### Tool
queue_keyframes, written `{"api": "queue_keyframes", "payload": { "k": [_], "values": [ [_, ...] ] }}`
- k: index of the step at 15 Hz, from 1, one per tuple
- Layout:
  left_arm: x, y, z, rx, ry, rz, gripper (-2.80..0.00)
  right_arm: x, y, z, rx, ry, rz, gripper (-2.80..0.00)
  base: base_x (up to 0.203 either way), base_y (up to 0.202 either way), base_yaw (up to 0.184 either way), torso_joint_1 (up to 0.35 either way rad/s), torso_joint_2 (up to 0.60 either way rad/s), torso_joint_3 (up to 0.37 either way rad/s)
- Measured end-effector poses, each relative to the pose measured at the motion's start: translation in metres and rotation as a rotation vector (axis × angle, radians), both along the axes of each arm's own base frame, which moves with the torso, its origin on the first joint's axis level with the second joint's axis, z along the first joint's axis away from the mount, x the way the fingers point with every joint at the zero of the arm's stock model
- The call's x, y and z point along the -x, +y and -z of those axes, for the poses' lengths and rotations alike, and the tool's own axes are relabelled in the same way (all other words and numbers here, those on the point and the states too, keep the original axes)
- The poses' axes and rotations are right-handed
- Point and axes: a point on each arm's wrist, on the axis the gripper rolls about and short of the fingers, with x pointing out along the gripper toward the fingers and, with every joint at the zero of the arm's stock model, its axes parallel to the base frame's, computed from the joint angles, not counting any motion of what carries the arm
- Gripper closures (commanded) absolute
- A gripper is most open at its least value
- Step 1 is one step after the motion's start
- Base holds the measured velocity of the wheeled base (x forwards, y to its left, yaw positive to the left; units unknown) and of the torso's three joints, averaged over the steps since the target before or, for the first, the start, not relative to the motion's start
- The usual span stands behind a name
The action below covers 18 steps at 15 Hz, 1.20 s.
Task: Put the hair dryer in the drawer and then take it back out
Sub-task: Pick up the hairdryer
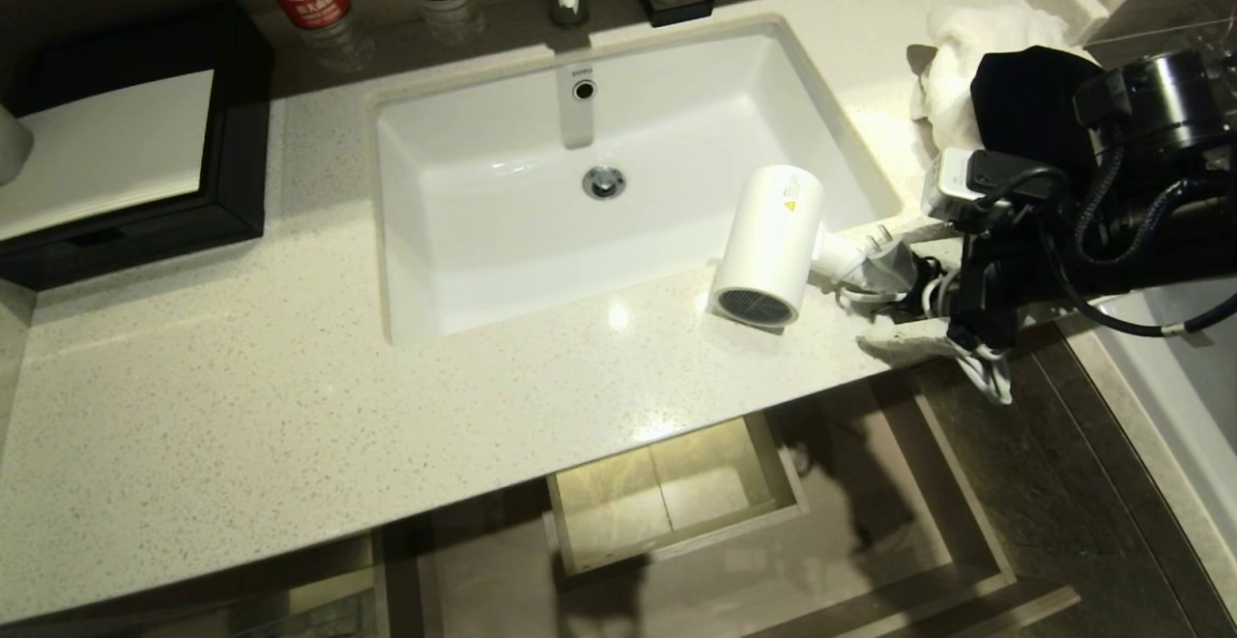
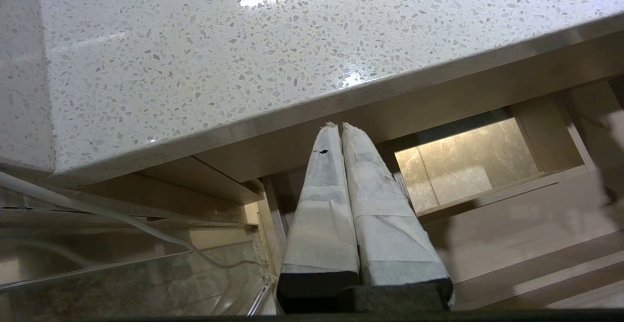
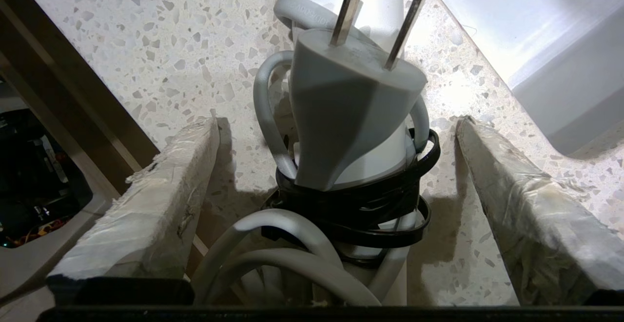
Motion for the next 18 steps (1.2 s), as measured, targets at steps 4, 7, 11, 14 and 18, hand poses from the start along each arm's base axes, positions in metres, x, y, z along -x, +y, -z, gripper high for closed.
{"api": "queue_keyframes", "payload": {
  "k": [4, 7, 11, 14, 18],
  "values": [
    [0.0, 0.0, 0.0, 0.0, 0.0, 0.0, 0.0, -0.003, -0.003, 0.006, 0.008, 0.02, 0.008, -2.8, 0.0, 0.0, 0.0, 0.0, 0.0, 0.0],
    [0.0, 0.0, 0.0, 0.0, 0.0, 0.0, 0.0, -0.001, -0.004, 0.008, 0.008, 0.037, 0.026, -2.8, 0.0, 0.0, 0.0, 0.0, 0.0, 0.0],
    [0.0, 0.0, 0.0, 0.0, 0.0, 0.0, 0.0, 0.006, -0.006, 0.01, -0.046, 0.095, 0.088, -2.8, 0.0, 0.0, 0.0, 0.0, 0.0, 0.0],
    [0.0, 0.0, 0.0, 0.0, 0.0, 0.0, 0.0, 0.008, -0.009, 0.01, -0.029, 0.094, 0.116, -2.8, 0.0, 0.0, 0.0, 0.0, 0.0, 0.0],
    [0.0, 0.0, 0.0, 0.0, 0.0, 0.0, 0.0, 0.005, -0.011, 0.008, -0.006, 0.071, 0.156, 0.0, 0.0, 0.0, 0.0, 0.0, 0.0, 0.0]
  ]
}}
